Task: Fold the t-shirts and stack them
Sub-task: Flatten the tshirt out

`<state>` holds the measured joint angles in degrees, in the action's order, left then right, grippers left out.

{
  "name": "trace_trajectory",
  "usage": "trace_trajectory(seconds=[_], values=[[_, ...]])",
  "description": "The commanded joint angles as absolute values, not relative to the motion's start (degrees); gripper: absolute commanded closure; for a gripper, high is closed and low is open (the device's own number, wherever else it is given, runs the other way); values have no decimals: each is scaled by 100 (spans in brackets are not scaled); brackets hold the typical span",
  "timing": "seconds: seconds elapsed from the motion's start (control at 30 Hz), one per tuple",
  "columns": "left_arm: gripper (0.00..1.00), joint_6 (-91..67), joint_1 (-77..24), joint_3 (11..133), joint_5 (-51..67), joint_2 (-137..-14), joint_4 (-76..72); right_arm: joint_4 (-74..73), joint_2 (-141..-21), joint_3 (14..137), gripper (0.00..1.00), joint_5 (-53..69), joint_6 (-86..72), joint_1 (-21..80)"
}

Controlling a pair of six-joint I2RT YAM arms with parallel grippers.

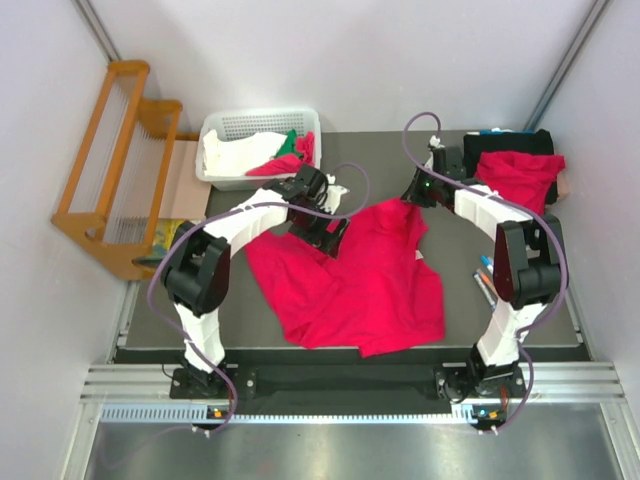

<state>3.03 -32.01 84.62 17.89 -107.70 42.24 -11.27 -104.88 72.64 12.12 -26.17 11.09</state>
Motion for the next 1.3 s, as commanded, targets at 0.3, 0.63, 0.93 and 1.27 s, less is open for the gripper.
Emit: trace_trajectory(seconds=[0.3,0.63,0.93,1.27], values=[[12,-343,-3173,8095,783,-10705,3973,-967,-10169,7321,100,1248,-2540,1134],[63,-518,-3173,7963,439,-10714,3964,-1002,-10204,7330,100,1213,-2531,1134],[100,-422,-3164,7971,466,-10705,4007,-1011,-10239,7339,100,1204,-2531,1125],[100,227,-1645,9298,1037,-10408,5589,-1046,-10459,7813,100,1345,-2610,651]])
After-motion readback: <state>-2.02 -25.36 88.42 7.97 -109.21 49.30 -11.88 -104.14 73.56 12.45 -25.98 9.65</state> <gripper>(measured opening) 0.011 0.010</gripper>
